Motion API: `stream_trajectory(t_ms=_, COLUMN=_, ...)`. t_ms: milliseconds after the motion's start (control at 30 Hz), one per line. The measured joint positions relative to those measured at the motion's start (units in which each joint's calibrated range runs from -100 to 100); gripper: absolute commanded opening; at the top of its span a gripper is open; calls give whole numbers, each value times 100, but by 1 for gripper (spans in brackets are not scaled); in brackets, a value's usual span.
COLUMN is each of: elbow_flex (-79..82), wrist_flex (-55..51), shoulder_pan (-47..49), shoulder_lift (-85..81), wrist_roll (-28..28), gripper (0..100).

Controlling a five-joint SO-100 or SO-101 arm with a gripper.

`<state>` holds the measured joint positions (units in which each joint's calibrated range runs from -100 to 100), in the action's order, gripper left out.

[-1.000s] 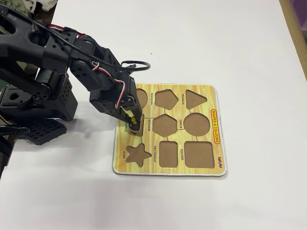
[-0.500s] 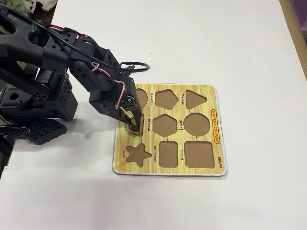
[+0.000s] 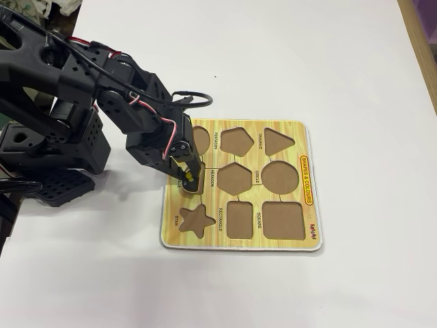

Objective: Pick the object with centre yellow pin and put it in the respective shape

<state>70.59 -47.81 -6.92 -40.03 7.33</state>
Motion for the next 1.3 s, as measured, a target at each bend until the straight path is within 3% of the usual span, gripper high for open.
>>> stream_trajectory(t_ms=300, elbow_flex=0, wrist_flex=0, shoulder_pan=0, shoulder_lift=0, wrist_roll=0, gripper=3)
stream_trajectory(t_ms=500, elbow_flex=0, wrist_flex=0, shoulder_pan=0, shoulder_lift=0, wrist_roll=0, gripper=31)
stream_trajectory(t_ms=800, elbow_flex=0, wrist_flex=0, shoulder_pan=0, shoulder_lift=-258, wrist_roll=-42, gripper=33)
stream_trajectory(t_ms=1000, elbow_flex=0, wrist_flex=0, shoulder_pan=37, shoulder_lift=-627, wrist_roll=-671, gripper=33)
stream_trajectory(t_ms=1300, elbow_flex=18, wrist_flex=0, shoulder_pan=84, shoulder_lift=-1400, wrist_roll=-2475, gripper=33)
